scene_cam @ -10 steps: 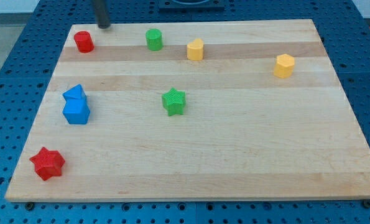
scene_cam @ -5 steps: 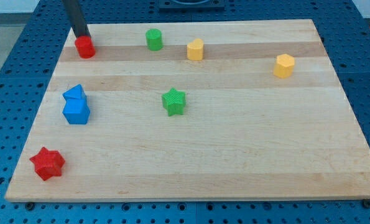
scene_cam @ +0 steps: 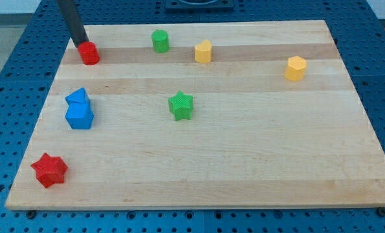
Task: Push the red circle diagonal to the red star
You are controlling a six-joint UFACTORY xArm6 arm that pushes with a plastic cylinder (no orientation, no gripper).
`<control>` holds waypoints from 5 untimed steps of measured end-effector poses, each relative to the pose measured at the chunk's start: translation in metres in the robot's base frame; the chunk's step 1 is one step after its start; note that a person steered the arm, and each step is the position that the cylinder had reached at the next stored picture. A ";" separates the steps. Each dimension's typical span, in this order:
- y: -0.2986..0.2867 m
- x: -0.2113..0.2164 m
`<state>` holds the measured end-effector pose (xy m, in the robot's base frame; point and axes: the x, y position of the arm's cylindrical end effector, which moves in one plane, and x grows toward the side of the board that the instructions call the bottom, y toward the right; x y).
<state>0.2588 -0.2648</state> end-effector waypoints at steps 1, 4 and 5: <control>0.001 0.011; 0.053 0.135; 0.064 0.165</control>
<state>0.4237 -0.2003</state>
